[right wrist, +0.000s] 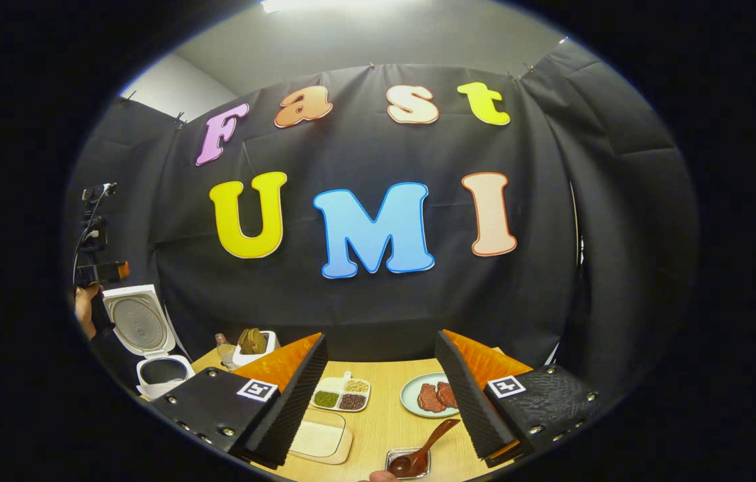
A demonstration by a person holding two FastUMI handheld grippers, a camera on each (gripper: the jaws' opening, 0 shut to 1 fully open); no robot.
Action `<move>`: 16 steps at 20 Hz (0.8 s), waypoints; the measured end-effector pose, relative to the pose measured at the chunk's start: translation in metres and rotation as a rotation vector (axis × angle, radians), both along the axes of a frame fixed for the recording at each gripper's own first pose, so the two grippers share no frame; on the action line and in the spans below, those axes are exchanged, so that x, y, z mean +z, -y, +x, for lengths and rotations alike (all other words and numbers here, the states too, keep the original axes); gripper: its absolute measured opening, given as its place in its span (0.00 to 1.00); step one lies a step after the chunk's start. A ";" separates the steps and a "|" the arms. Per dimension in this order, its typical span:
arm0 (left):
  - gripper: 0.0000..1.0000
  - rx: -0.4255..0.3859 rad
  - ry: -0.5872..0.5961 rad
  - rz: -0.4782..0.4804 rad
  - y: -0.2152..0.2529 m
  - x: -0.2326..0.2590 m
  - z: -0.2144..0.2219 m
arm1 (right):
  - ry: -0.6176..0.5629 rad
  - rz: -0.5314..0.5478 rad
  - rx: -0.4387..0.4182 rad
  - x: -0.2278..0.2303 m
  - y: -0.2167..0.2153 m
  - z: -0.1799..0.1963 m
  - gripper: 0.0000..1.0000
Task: Close the left gripper, press the button to open the rice cooker; take a wooden spoon from the chopstick holder with the right hand, scoop a spoonful of rice and pour it into the rice cooker, then put the wooden spoon back into the chopstick holder.
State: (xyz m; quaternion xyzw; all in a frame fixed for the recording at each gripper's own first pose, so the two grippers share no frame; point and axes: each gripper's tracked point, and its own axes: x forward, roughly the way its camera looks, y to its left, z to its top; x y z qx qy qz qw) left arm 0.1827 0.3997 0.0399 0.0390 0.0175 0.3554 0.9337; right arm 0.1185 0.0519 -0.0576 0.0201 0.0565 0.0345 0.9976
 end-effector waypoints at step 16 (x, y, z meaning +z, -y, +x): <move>0.96 0.245 -0.168 -0.126 -0.116 -0.044 0.058 | -0.075 0.019 0.000 -0.028 0.010 0.042 0.98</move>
